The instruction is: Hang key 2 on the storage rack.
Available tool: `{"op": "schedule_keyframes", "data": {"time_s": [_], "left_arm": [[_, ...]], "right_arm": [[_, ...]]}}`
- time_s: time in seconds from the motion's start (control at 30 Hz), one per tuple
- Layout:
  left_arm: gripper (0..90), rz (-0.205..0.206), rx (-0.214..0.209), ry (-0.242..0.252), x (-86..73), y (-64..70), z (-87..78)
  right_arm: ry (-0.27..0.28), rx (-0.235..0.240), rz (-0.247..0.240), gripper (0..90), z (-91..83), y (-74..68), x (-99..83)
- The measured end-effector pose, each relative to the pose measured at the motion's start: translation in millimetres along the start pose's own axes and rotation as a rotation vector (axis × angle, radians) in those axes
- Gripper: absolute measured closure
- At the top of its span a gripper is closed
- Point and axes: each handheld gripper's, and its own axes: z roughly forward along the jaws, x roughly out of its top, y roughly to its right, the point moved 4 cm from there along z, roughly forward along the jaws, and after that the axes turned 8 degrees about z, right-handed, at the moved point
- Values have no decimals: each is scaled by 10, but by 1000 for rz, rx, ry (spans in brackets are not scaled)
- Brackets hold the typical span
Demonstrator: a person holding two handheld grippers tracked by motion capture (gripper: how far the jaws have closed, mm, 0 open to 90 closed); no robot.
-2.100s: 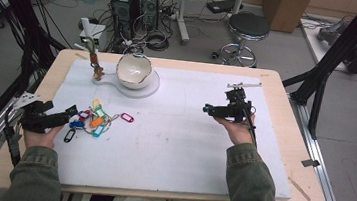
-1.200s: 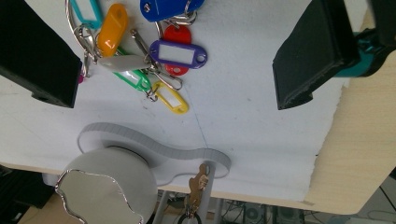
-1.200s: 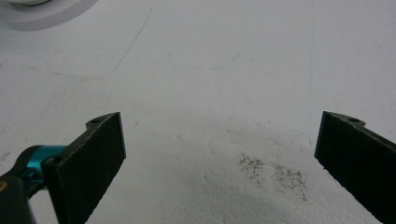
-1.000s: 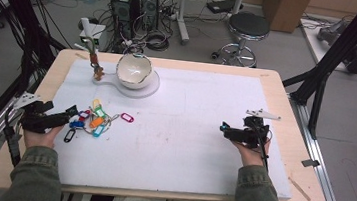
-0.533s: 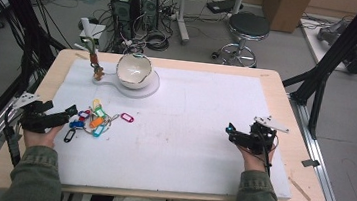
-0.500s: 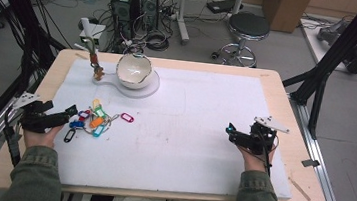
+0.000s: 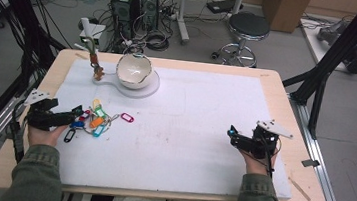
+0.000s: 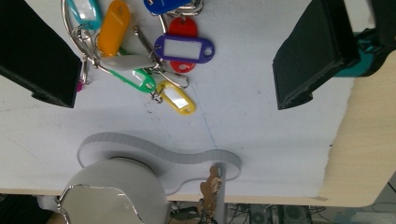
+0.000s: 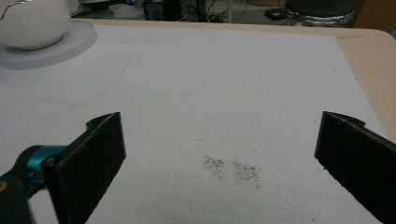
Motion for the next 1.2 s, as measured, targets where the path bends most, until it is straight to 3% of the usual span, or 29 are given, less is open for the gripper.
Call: {"op": "schedule_keyframes", "data": {"time_s": [0.2, 0.33, 0.5, 0.7, 0.93, 1.2], "left_arm": [[18, 14, -16, -2, 43, 37, 50], [18, 51, -37, -23, 77, 99, 96], [18, 92, -78, -78, 63, 181, 190], [18, 100, -111, -140, 33, 227, 293], [18, 129, -156, -254, -42, 296, 439], [18, 152, -162, -324, -89, 326, 512]], "right_arm": [[7, 5, -8, 9, -30, -8, -3], [12, 3, -5, 8, -49, 20, -1], [15, 1, 1, 8, -65, 31, 0], [18, 6, -6, 8, -66, 29, 1], [12, 8, -5, 9, -62, 17, 0], [11, 6, -4, 9, -64, 28, -5]]}}
